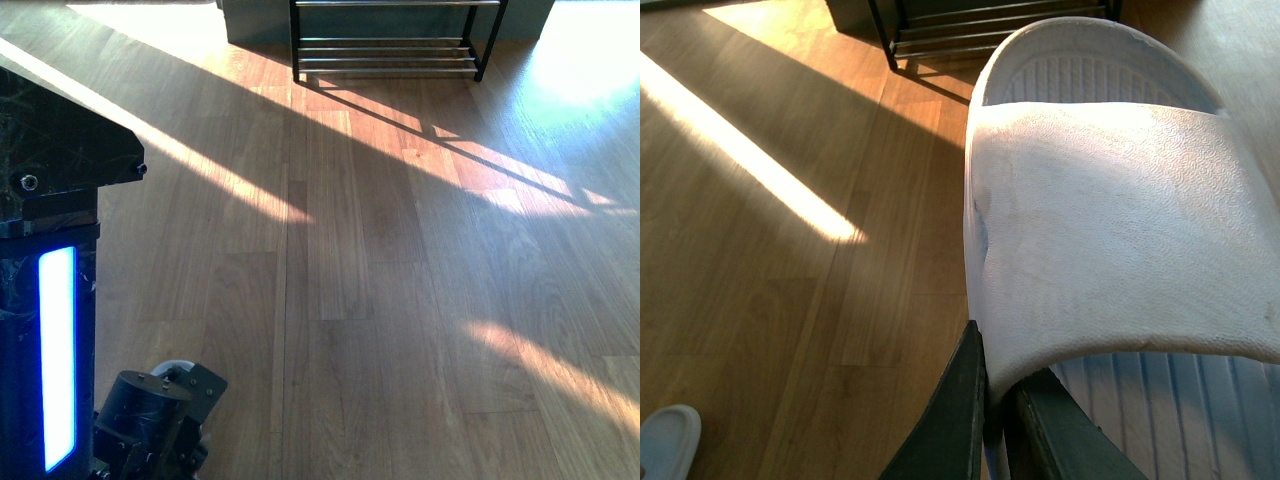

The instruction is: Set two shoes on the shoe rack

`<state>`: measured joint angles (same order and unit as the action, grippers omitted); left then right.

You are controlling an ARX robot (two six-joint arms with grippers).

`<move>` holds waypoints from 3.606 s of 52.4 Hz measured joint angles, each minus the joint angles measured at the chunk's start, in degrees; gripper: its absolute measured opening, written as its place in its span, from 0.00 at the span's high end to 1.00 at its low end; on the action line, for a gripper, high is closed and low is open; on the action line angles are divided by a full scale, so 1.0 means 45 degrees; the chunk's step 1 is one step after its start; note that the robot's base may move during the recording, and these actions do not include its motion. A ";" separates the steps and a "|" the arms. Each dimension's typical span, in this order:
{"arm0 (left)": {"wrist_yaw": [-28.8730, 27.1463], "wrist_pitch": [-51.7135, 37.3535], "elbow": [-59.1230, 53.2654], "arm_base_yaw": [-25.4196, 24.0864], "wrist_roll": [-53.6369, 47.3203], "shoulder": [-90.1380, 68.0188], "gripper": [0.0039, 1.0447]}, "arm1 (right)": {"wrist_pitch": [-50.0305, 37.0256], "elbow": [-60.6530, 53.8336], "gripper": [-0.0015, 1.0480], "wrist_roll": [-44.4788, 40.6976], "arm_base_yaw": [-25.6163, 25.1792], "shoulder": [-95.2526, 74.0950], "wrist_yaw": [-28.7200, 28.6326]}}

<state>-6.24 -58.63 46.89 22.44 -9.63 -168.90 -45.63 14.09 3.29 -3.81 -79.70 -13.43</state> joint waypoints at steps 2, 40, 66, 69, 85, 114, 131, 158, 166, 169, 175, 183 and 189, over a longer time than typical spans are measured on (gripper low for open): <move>-0.0423 -0.0452 0.0024 0.0034 0.0325 -0.0053 0.99 | 0.0000 0.0000 0.98 0.0000 0.0000 0.0000 0.0000; 0.0782 0.0894 -0.5149 -0.4294 0.5382 1.2439 0.99 | 0.0000 -0.0005 0.98 0.0005 0.0000 0.0010 0.0010; 0.0325 0.0350 -0.5542 -0.3755 0.8228 1.2065 0.99 | 0.0000 -0.0005 0.98 0.0005 0.0005 0.0010 0.0029; 0.0287 0.0505 -0.5542 -0.3789 0.8038 1.2070 0.99 | 0.0000 -0.0005 0.98 0.0005 0.0010 0.0010 0.0019; 0.0005 0.0942 -0.5552 -0.3857 0.6994 1.2070 0.59 | 0.0000 -0.0005 0.98 0.0005 0.0010 0.0010 0.0019; 0.0000 0.0942 -0.5581 -0.3857 0.6887 1.2080 0.09 | 0.0000 -0.0010 0.98 0.0010 0.0010 0.0015 0.0019; 0.0000 0.0942 -0.5591 -0.3857 0.6858 1.2080 0.09 | 0.0000 -0.0015 0.98 0.0010 0.0010 0.0015 0.0019; 0.0000 0.0947 -0.5591 -0.3857 0.6858 1.2080 0.09 | 0.0000 -0.0015 0.98 0.0005 0.0010 0.0015 0.0015; 0.0000 0.0947 -0.5591 -0.3857 0.6858 1.2080 0.09 | 0.0000 -0.0015 0.98 0.0005 0.0010 0.0015 0.0019; 0.0000 0.0947 -0.5591 -0.3857 0.6858 1.2080 0.09 | 0.0000 -0.0015 0.98 0.0010 0.0010 0.0015 0.0015; 0.0000 0.0947 -0.5591 -0.3857 0.6858 1.2080 0.09 | 0.0000 -0.0015 0.98 0.0010 0.0010 0.0015 0.0019; 0.0000 0.0947 -0.5591 -0.3857 0.6858 1.2080 0.09 | 0.0000 -0.0015 0.98 0.0010 0.0010 0.0010 0.0019; 0.0005 0.0947 -0.5571 -0.3857 0.6858 1.2075 0.09 | 0.0000 -0.0005 0.98 0.0010 0.0010 0.0000 0.0024</move>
<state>-6.22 -54.37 21.82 5.08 21.23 -114.56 -45.63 14.06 3.33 -3.77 -79.70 -13.32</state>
